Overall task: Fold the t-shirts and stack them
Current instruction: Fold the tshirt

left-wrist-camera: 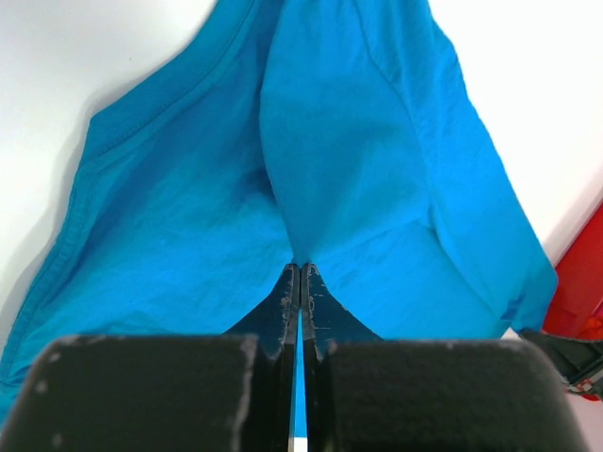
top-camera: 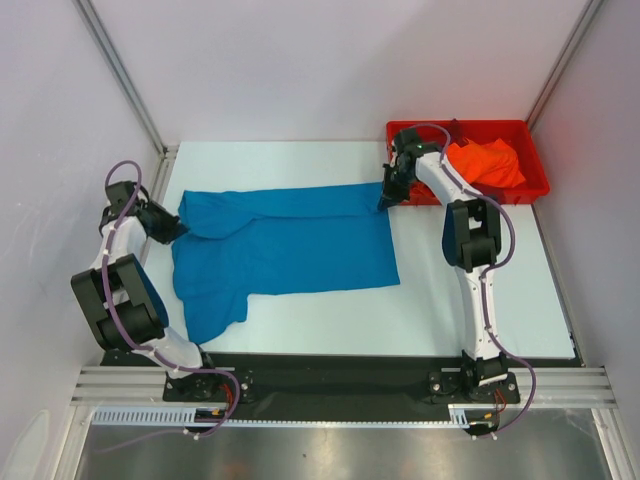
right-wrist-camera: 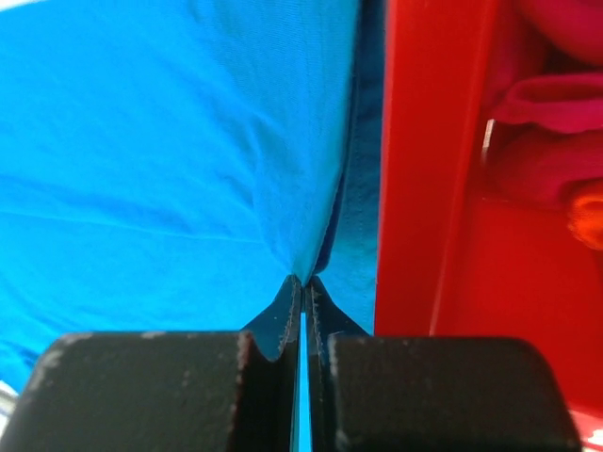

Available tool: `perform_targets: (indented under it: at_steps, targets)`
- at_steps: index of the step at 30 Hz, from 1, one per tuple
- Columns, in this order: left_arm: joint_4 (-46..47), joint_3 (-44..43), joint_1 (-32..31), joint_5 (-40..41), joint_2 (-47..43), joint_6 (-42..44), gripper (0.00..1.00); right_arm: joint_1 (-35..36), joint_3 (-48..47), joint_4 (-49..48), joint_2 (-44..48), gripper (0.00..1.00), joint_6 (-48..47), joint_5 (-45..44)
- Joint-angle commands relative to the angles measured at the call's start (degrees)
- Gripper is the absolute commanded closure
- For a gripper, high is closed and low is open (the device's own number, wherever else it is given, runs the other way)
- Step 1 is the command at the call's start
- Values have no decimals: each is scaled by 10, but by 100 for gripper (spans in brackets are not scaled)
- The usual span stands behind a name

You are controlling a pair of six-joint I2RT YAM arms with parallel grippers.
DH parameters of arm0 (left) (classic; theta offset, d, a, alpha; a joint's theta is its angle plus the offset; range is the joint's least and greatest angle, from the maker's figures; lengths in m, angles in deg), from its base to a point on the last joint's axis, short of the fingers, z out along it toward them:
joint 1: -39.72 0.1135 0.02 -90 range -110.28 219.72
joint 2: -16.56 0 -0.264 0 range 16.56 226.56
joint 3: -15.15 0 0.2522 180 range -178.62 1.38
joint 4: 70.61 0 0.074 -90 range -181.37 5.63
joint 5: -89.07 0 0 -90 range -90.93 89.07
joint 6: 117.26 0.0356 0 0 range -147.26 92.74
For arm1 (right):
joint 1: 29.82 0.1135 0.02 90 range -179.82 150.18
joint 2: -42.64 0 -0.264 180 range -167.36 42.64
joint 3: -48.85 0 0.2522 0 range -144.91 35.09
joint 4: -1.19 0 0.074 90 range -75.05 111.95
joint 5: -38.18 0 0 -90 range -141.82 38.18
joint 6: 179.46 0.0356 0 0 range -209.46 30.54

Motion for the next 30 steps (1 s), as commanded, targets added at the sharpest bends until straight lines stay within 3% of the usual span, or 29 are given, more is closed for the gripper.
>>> perform_targets:
  at_steps: [1,8,13,20,22,26,30]
  targets:
    - [11,6,8,1,-20,15,100,-13,-20,21,9,98,-15,-108]
    - [14,6,8,-5,-13,15,100,-8,-23,25,9,93,-23,-150]
    - [9,2,7,-1,-11,22,99,3,-47,37,2,74,-31,-179]
    - [15,10,7,-12,-13,19,100,21,-76,42,-1,71,-29,-172]
    - [16,8,7,-15,-18,20,100,30,-86,43,1,65,-31,-170]
    - [15,7,7,-15,-25,23,100,55,-75,9,27,53,-29,-97]
    - [8,19,8,-4,-28,28,100,99,-13,-139,66,47,31,13]
